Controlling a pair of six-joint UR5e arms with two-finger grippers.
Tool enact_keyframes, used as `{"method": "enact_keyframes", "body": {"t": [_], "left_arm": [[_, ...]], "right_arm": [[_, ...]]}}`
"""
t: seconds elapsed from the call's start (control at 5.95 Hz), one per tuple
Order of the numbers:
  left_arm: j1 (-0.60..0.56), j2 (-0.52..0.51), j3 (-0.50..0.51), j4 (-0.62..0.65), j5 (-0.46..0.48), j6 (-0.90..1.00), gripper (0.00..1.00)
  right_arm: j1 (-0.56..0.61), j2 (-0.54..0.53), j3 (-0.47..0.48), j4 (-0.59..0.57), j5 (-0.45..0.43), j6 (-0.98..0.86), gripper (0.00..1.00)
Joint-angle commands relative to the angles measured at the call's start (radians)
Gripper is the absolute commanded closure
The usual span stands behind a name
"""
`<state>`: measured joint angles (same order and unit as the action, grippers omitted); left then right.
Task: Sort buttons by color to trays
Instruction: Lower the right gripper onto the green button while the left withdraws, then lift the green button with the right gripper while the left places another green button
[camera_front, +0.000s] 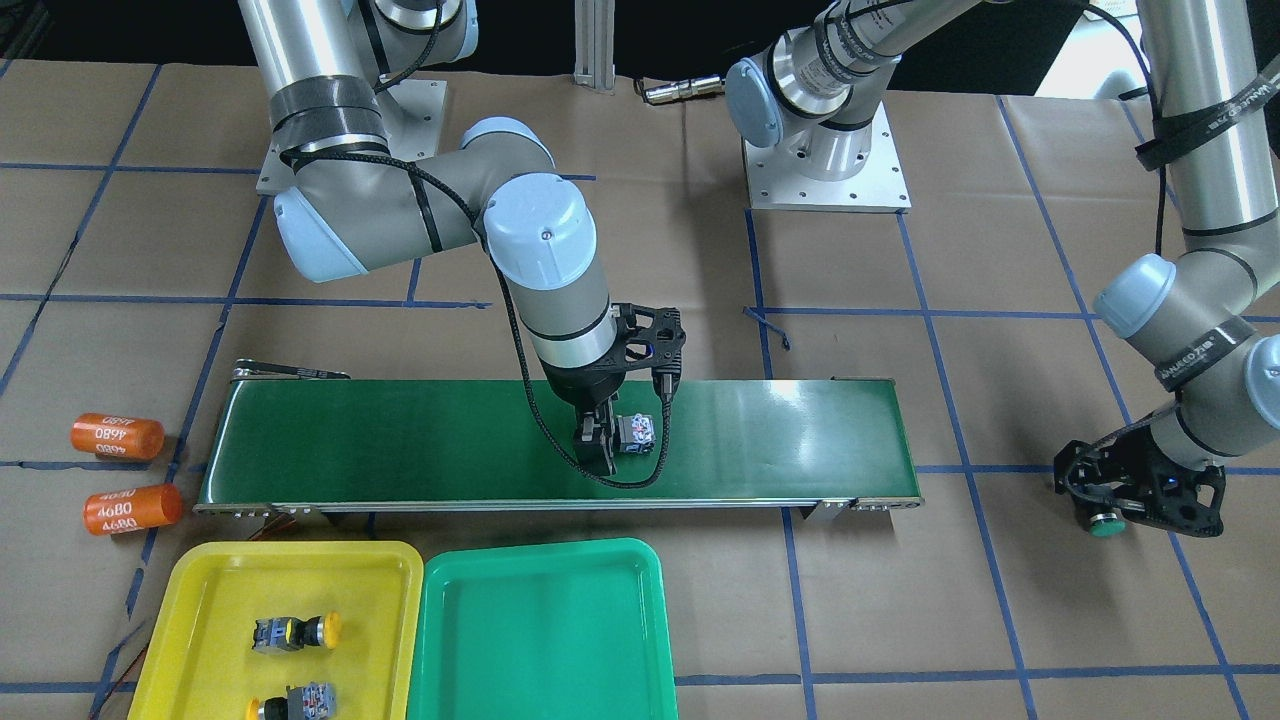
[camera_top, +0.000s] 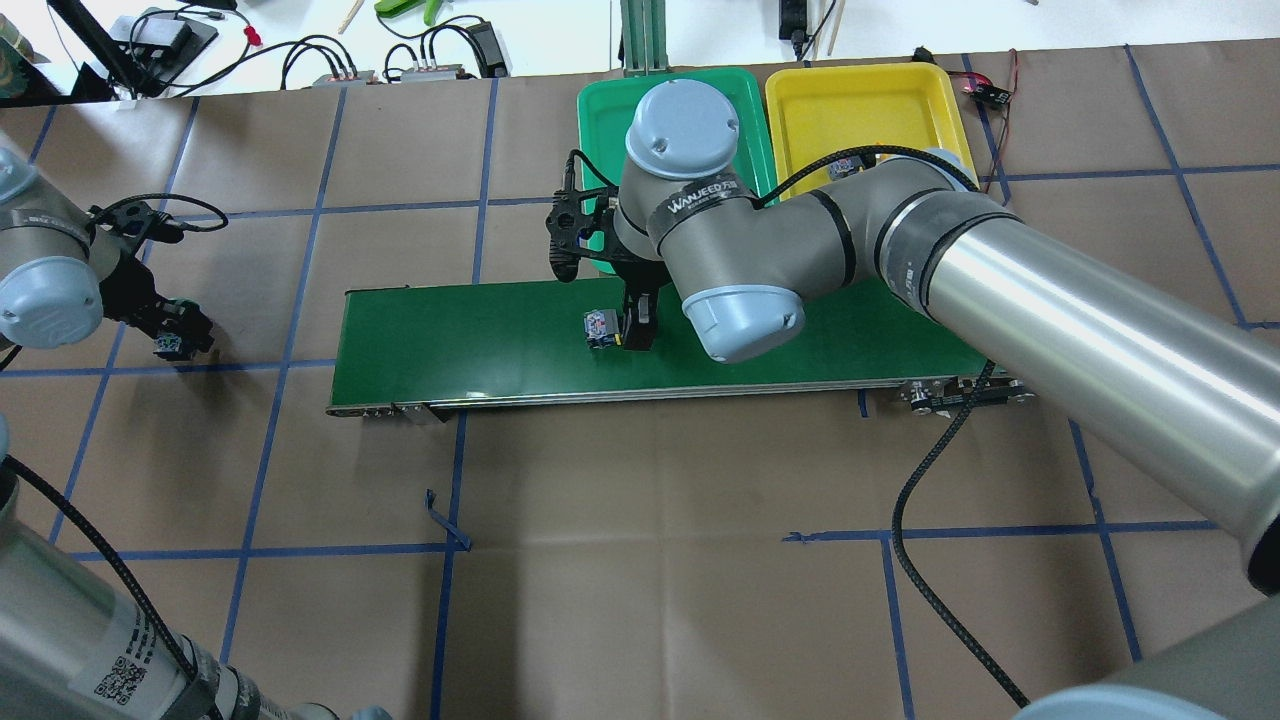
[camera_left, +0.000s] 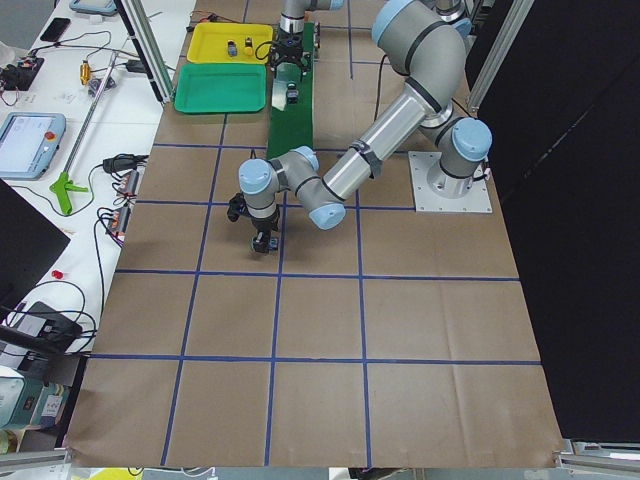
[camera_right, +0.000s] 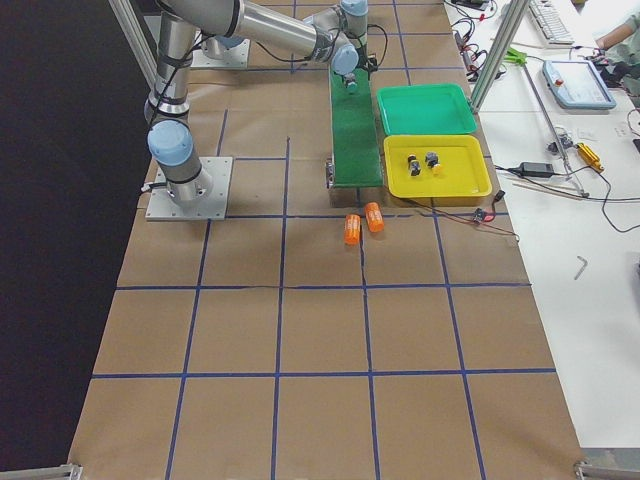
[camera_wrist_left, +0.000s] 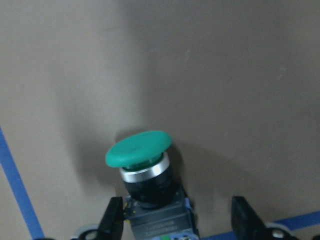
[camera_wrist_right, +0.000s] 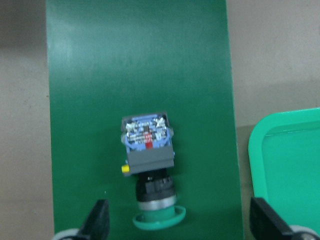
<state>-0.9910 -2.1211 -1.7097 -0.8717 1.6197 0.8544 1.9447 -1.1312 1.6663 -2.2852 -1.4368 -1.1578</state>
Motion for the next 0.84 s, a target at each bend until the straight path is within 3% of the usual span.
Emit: {"method": "enact_keyframes", "body": {"t": [0.0,0.34,0.5,0.67], "left_arm": [[-0.004,0.018,0.001,0.003,-0.001,0.024,1.00],[-0.021,0.079,-0.010,-0.021,-0.009,0.114,1.00],[-0.059,0.143,-0.019,-0.111,-0.036,0.215,1.00],[-0.152,0.208,-0.030,-0.162,-0.040,0.321,1.00]], "right_arm": [[-0.007,0.007,0.012,0.009,-0.017,-0.013,0.00],[-0.048,0.002,0.045,0.021,-0.118,-0.058,0.27],[-0.097,-0.004,0.084,0.018,-0.119,-0.106,0.33],[-0.122,-0.019,0.093,0.023,-0.120,-0.141,0.52]]}}
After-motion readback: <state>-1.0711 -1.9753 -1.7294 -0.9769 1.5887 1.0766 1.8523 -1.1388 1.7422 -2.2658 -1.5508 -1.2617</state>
